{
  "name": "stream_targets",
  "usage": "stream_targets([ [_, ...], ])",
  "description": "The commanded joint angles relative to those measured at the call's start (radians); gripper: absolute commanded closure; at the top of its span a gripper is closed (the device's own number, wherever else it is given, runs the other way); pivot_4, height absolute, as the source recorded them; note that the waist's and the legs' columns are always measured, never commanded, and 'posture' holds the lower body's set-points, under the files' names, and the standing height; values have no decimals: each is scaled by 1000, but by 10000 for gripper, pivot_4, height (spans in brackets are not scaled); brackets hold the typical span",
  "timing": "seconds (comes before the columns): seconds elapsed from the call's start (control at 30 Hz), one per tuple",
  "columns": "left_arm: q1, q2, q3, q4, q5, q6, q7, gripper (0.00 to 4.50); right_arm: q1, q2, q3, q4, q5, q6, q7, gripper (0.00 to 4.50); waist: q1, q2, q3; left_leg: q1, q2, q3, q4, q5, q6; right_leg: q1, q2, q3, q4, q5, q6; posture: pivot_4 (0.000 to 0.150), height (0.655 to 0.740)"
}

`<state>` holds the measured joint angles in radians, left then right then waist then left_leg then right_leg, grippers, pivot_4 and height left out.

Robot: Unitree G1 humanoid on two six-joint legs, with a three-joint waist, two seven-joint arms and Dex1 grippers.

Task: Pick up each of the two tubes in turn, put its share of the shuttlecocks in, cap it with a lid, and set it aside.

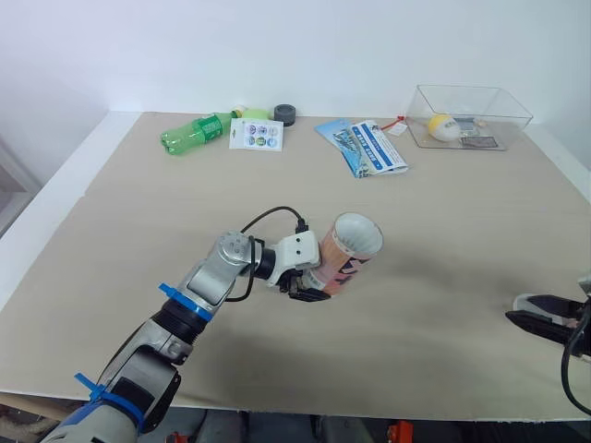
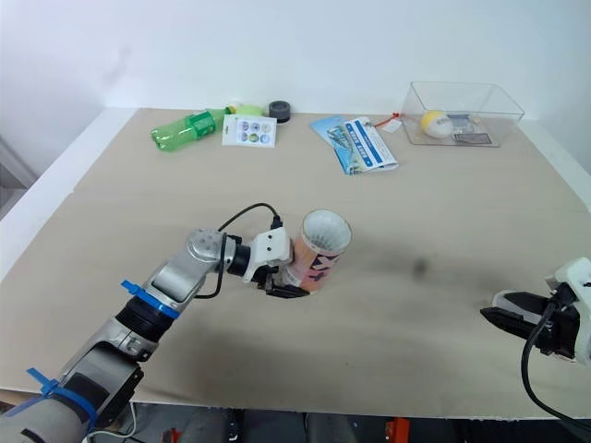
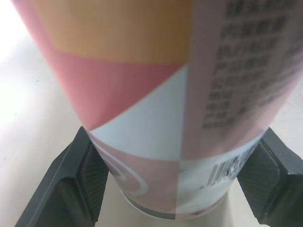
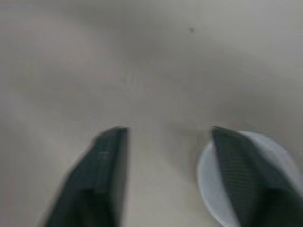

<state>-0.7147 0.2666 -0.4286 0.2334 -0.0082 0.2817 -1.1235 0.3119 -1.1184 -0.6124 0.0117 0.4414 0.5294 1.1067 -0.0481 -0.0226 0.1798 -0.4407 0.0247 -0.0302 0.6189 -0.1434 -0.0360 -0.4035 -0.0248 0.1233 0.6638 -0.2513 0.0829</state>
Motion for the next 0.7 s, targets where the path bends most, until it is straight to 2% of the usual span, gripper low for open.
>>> stream_targets([
  [0.03, -5, -5, -1, -49, -9, -4, 4, 10688, 0, -45, 7, 25, -47, 1, 11, 572, 0, 0, 0, 0, 0, 0, 0, 0, 0, 0, 0, 0, 0, 0, 0, 1500, 7400],
  [0.33, -1, -7, -9, -71, -12, 4, 5, 10688, -99, -132, 161, 118, -94, 0, 117, 572, -1, 0, 0, 0, 0, 0, -1, 0, -1, 0, 0, 0, 0, -1, 0, 1500, 7400],
  [0.7, 1, -7, -11, -77, -9, 18, 11, 10688, -379, -197, 431, 349, -234, -114, 212, 572, -4, 1, 0, 0, 0, 1, 0, 0, -1, 0, 0, 1, 0, 0, 1, 1500, 7400],
])
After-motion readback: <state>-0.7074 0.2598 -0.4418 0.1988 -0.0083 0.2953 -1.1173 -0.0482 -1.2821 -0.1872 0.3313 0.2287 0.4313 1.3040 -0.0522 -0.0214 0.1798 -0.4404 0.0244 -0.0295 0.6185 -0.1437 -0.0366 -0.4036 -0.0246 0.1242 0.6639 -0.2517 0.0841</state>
